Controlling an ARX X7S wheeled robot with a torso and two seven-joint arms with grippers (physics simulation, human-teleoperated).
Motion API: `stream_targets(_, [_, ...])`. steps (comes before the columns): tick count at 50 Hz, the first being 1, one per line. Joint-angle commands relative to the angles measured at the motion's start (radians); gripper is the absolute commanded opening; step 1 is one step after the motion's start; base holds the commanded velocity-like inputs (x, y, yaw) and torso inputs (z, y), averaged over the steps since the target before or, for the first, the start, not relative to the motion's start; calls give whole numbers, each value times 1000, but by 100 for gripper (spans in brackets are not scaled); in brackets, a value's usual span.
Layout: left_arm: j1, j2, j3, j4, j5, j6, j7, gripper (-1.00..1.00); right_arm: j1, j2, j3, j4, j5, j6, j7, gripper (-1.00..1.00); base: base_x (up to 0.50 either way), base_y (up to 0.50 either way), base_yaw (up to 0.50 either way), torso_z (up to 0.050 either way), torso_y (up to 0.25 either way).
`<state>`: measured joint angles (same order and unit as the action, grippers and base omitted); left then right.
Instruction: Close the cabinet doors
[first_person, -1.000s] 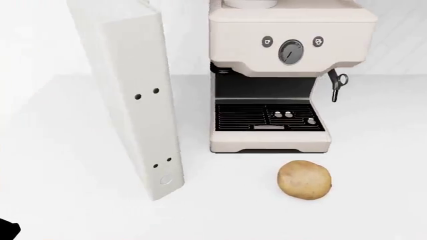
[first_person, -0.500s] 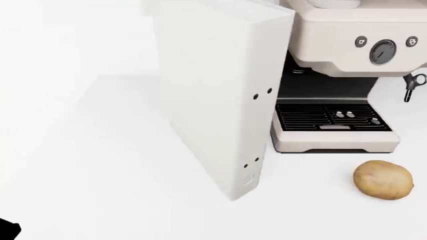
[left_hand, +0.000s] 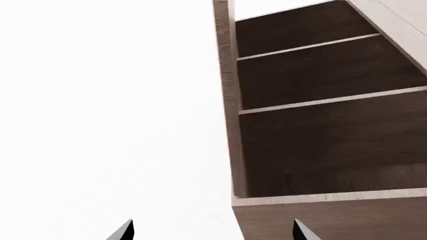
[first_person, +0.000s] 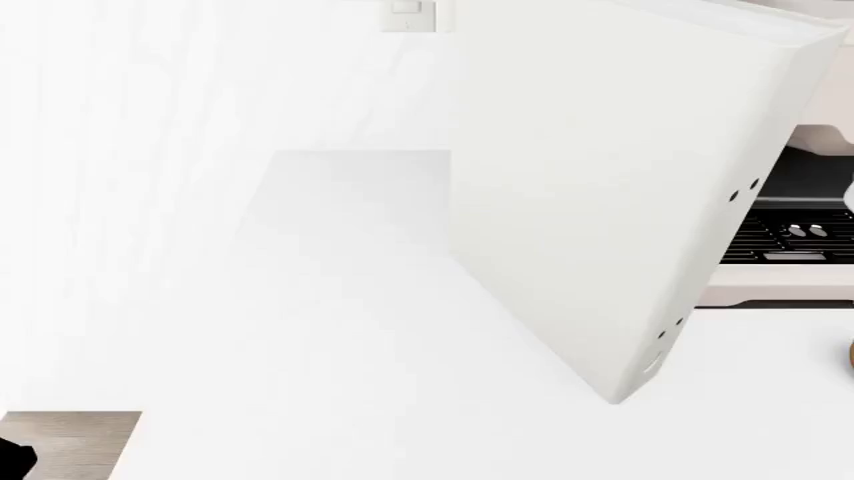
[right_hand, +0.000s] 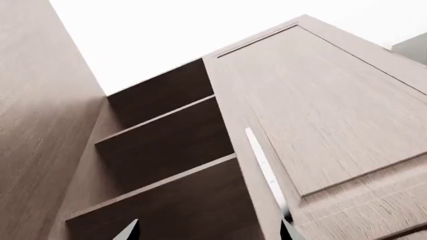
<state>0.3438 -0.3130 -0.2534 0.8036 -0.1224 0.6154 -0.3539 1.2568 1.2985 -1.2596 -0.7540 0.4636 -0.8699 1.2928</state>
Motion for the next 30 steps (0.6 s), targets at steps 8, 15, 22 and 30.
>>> stream_targets(8, [-44, -137, -131, 82, -337, -159, -123, 100, -26, 6, 5, 7, 20, -51, -12, 100, 0, 0, 0, 0, 0])
stream_targets(15, [-74, -294, -297, 108, -632, -183, -213, 100, -33, 8, 7, 15, 27, -56, -18, 100, 0, 0, 0, 0, 0])
stream_targets(22, [-96, -480, -426, 79, -911, -214, -314, 100, -36, -15, 9, 23, 27, -39, -22, 100, 0, 0, 0, 0, 0])
stream_targets(30, [-311, -721, -371, -65, -1026, -235, -420, 100, -46, -21, 8, 48, 39, -52, -37, 100, 0, 0, 0, 0, 0])
